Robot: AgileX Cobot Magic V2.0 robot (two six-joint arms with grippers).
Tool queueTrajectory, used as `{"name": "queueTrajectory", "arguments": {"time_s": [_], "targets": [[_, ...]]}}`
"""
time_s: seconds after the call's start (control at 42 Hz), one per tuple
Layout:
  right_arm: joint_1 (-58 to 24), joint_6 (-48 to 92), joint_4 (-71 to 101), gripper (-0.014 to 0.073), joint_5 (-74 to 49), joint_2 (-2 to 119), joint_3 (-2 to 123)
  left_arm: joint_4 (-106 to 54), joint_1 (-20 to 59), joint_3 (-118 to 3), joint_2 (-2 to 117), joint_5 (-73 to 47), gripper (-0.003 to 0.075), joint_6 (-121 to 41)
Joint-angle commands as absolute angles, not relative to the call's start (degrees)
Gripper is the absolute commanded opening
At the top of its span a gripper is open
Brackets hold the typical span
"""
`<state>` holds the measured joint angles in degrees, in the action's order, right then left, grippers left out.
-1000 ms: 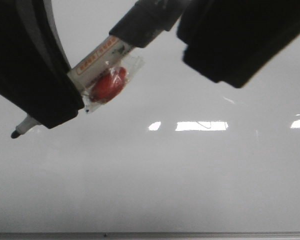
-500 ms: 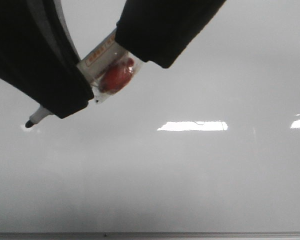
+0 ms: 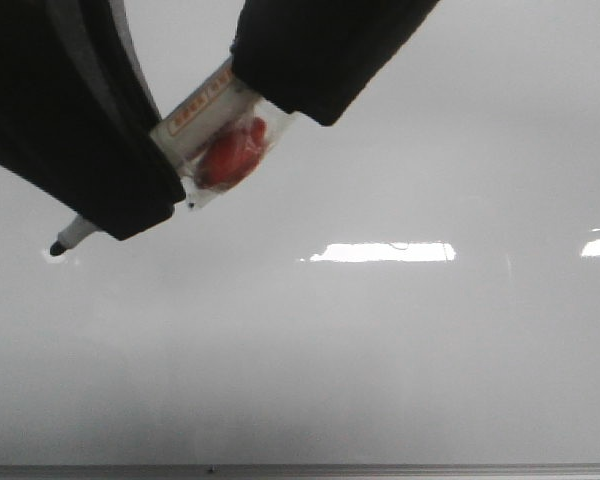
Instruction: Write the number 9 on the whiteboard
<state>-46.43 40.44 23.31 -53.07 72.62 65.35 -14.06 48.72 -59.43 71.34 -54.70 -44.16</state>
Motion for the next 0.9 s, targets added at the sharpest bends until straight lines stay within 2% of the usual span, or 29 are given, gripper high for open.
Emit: {"name": "queueTrajectory", "arguments": {"time_s": [0.0,0.071,0.19,0.381,0.571,0.714,0.881], "targets": [[-46.4,40.9,24.4,-0.0068,-51.5,71.4,67.3,-14.8,48.6,-61.4,69.3,-52.1,0.0395,-43.1],[-45.7,38.7,21.4,-0.0068,-53.1,71.1,67.8,-13.0,47.9,-61.4,67.8,-52.2,0.0438,-41.2],[-43.0,31.9,14.4,-0.0068,-55.8,69.7,67.8,-11.1,45.5,-61.2,64.3,-52.3,0.044,-37.9],[-35.2,23.8,11.0,-0.0068,-56.7,64.7,66.7,-11.1,36.9,-58.3,56.2,-52.0,0.044,-32.8],[-26.1,16.1,11.4,-0.0068,-44.2,53.7,57.7,-11.5,27.7,-53.0,47.8,-49.2,0.044,-28.5],[-26.2,15.9,14.2,-0.0068,-34.2,46.5,48.1,-12.8,24.0,-50.8,44.7,-47.0,0.0438,-28.5],[-26.2,15.9,14.2,-0.0068,-27.9,47.1,43.5,-13.3,23.8,-50.8,44.6,-46.4,0.0438,-28.5]]}}
